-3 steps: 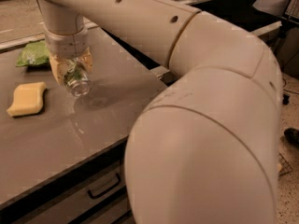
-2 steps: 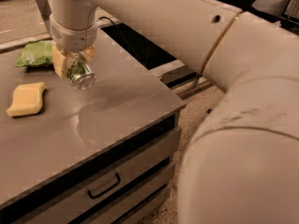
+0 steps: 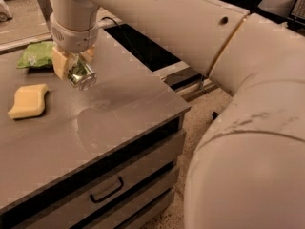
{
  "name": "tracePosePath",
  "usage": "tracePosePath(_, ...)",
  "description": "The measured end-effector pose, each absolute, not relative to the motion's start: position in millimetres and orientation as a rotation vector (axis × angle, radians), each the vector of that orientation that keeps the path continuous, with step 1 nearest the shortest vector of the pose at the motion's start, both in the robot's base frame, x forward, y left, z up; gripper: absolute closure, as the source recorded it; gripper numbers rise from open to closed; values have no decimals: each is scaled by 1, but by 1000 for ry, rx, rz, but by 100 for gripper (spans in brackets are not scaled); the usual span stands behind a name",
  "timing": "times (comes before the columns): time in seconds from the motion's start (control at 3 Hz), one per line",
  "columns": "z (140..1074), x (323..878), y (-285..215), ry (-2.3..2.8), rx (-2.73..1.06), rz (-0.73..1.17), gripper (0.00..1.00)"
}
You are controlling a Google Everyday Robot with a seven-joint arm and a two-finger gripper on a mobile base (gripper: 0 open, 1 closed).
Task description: Place green can upright
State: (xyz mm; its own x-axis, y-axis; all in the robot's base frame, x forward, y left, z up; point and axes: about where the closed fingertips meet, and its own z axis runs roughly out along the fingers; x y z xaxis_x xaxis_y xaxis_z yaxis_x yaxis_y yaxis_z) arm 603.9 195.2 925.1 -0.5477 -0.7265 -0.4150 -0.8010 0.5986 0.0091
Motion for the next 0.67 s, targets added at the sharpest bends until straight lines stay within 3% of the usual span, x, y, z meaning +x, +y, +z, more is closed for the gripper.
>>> tracePosePath(0.67,930,602,173,2294,-1272,392,100)
